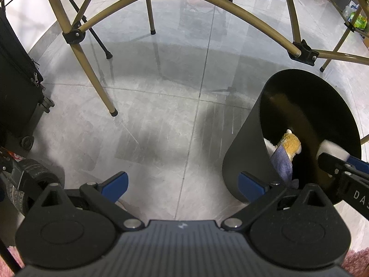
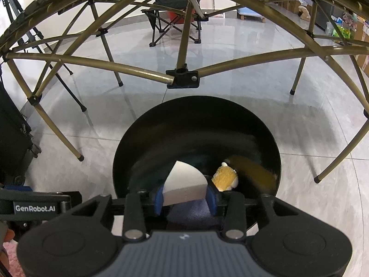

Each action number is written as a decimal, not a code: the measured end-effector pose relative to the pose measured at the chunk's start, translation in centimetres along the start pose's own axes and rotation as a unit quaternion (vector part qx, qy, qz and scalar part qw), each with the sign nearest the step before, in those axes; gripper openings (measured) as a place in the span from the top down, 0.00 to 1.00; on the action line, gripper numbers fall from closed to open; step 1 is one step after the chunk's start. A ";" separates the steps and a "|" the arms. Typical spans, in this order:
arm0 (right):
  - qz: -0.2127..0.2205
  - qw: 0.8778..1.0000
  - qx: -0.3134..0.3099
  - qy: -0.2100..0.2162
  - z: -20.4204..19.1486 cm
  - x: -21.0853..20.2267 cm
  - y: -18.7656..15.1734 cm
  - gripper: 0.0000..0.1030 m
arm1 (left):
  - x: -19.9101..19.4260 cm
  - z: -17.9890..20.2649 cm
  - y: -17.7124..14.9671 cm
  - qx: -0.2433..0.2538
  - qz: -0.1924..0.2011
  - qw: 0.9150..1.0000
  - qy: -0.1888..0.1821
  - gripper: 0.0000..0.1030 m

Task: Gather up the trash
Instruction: 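Move the right tool over the bin and open it to drop the tissue, then raise both open tools out of the bin back toward the table, then grasp the blue HANDKERCHIEF tissue pack with the right tool, then grasp the pink fluffy scrunchie with the left tool while right tool holds the tissue pack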

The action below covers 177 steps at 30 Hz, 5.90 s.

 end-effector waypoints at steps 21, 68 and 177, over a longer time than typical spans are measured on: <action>0.001 1.000 0.020 -0.007 0.9 0.4 0.1 0.00 | 0.3 -0.1 -0.3 0.002 -0.003 1.000 0.003 0.00; 0.291 0.954 -0.003 0.068 2.5 -16.8 8.6 0.00 | -16.1 2.9 6.6 -0.039 0.243 0.969 -0.032 0.00; 0.223 0.972 0.066 -0.035 20.9 -8.4 36.0 0.51 | -9.1 16.6 41.7 0.028 0.186 0.982 -0.021 0.39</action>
Point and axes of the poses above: each gripper's, at about its wrist camera, not at the fingertips, and x roughly the way its jaws point, z to its right, y to its top, the point moved 9 cm from there along x, roughly the way its jaws point, and after that the axes turned 2 degrees about y, right-handed, at the moved point
